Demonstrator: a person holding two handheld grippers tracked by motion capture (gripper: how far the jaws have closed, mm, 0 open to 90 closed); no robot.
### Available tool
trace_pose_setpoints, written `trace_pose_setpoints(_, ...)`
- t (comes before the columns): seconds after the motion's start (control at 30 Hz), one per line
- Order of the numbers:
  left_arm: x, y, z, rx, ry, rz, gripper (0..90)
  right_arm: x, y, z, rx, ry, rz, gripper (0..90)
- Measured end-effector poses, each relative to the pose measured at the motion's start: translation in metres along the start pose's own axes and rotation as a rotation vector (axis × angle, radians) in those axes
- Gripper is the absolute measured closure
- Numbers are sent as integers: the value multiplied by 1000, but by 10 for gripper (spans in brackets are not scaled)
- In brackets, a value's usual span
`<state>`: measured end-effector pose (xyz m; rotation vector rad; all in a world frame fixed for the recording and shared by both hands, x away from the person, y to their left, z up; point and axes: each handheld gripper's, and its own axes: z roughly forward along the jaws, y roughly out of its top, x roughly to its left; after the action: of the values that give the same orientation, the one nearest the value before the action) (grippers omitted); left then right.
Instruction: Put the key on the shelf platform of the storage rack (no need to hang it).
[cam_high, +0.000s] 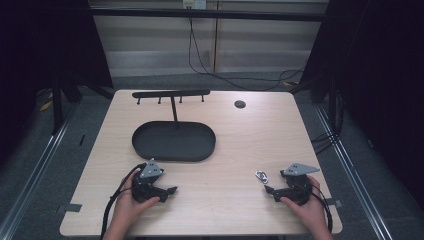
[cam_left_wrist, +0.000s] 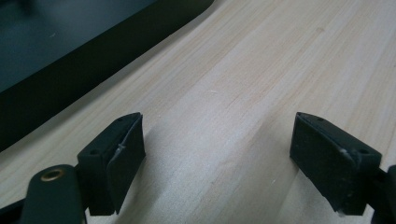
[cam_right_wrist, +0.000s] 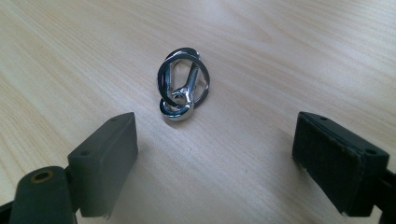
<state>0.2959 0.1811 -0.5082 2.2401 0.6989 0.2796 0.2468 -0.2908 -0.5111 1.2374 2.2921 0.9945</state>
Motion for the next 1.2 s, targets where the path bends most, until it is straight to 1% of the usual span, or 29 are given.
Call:
trace_pose_setpoints(0.2,0,0,0,-2,-3,-5,176,1,2,0,9,-11,12,155)
trace_pose_setpoints(0.23,0,0,0,-1,0,-1,176,0,5,0,32,-8,4,177)
trace_pose_setpoints(0.27,0,0,0,-1,0,-1,176,0,5,0,32,-8,4,177)
trace_pose_setpoints(0.3,0,0,0,-2,-2,-4,176,0,7,0,41,0,7,203)
trace_pose_setpoints(0.33,0,0,0,-3,-3,-6,177,0,12,0,66,-1,5,259)
trace_pose_setpoints(0.37,0,0,0,-3,-3,-6,176,0,12,0,66,-1,5,259)
trace_pose_setpoints(0.4,0,0,0,-1,-1,-3,176,1,17,2,95,21,-8,261)
trace_pose_setpoints(0.43,0,0,0,-1,-1,-3,176,1,17,2,95,21,-8,261)
trace_pose_setpoints(0.47,0,0,0,-2,-1,-4,176,3,22,4,127,34,-15,268)
trace_pose_setpoints(0.5,0,0,0,-2,-1,-4,176,3,22,4,127,34,-15,268)
trace_pose_setpoints(0.53,0,0,0,-2,0,-3,176,3,25,4,141,40,-15,283)
trace_pose_setpoints(0.57,0,0,0,-2,-1,-5,176,3,32,5,181,66,-16,308)
trace_pose_setpoints(0.6,0,0,0,-1,0,-1,176,4,35,6,202,67,-13,314)
trace_pose_setpoints(0.63,0,0,0,-1,0,-1,176,4,35,6,202,67,-13,314)
trace_pose_setpoints(0.67,0,0,0,-2,0,-3,176,4,39,7,233,66,-24,336)
trace_pose_setpoints(0.73,0,0,0,-1,-2,-3,177,4,45,9,262,70,-39,366)
trace_pose_setpoints(0.77,0,0,0,-2,0,-3,176,5,49,10,291,76,-30,385)
trace_pose_setpoints(0.8,0,0,0,-1,-1,-4,176,5,51,11,297,74,-38,396)
trace_pose_setpoints(0.93,0,0,0,-2,0,-3,176,8,62,18,368,76,-52,435)
trace_pose_setpoints(0.97,0,0,0,-2,-1,-5,176,9,65,19,376,69,-60,445)
trace_pose_setpoints(1.0,0,0,0,-1,0,0,176,11,67,20,386,66,-57,448)
trace_pose_setpoints(1.03,0,0,0,-2,0,-3,176,12,71,23,401,67,-68,452)
trace_pose_setpoints(1.17,0,0,0,-2,-2,-3,176,14,80,29,447,61,-76,464)
trace_pose_setpoints(1.2,0,0,0,-2,0,-2,177,13,81,31,456,60,-85,468)
